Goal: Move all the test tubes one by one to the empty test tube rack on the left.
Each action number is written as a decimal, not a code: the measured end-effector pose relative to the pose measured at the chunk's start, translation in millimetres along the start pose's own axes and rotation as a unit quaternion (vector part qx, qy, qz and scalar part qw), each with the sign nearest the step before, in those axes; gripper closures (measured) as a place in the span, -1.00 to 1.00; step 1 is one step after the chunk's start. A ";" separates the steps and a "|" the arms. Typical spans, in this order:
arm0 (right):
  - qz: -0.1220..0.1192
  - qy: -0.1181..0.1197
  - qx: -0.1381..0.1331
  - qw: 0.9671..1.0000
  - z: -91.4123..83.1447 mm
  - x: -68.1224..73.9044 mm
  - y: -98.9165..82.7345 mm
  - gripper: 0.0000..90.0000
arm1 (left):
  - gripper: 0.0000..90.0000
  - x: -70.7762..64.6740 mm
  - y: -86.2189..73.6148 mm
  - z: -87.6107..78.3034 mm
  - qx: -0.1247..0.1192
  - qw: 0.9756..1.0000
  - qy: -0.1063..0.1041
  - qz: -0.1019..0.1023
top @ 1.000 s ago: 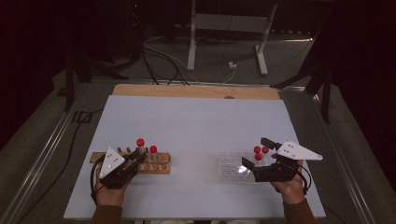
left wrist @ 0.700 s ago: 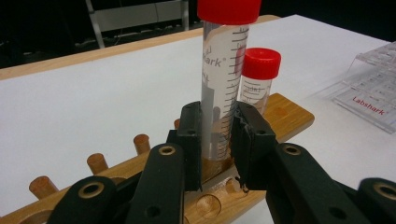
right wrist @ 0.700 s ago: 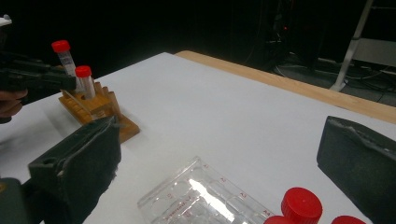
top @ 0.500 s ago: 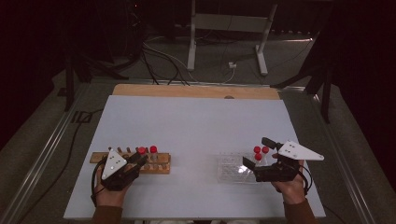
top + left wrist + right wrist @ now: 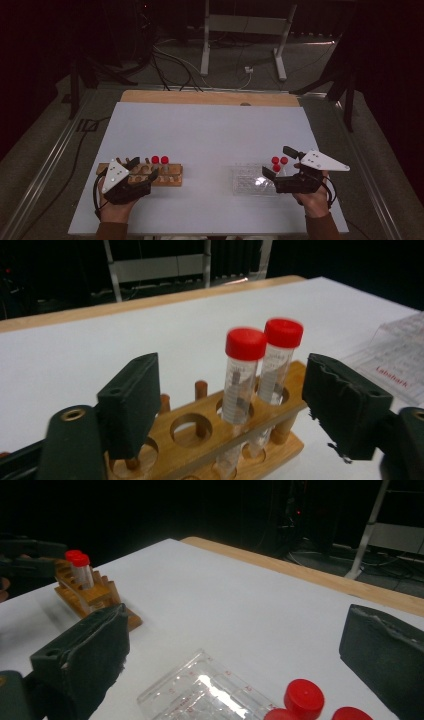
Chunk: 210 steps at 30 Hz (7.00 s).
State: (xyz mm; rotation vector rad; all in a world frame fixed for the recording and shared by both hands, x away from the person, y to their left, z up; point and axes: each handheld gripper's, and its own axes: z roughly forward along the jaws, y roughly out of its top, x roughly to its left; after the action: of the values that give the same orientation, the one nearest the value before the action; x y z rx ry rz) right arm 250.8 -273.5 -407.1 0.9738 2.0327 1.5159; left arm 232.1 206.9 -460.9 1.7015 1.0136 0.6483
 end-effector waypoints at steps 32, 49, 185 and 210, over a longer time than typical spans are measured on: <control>0.017 -0.069 0.029 0.997 -21.4 -43.3 -28.8 -0.61 | -0.98 2.0 10.6 -5.9 -0.031 0.999 0.012 -0.026; 0.005 -0.065 0.053 0.996 -18.0 -50.3 -49.6 0.21 | -0.98 1.5 9.2 -5.7 -0.033 0.999 0.013 -0.031; -0.058 0.093 0.069 0.992 81.2 68.7 31.3 0.66 | -0.62 -124.4 46.8 71.3 -0.002 0.992 -0.113 0.053; -0.051 0.123 0.076 0.988 85.4 73.1 28.1 0.52 | 0.69 -131.5 44.5 82.1 0.028 0.987 -0.142 0.076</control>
State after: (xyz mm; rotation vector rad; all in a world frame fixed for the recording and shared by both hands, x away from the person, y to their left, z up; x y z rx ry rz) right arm 269.1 -159.2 -402.2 0.7542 2.3617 1.5082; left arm 246.1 47.4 -441.8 1.8719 0.7122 0.4599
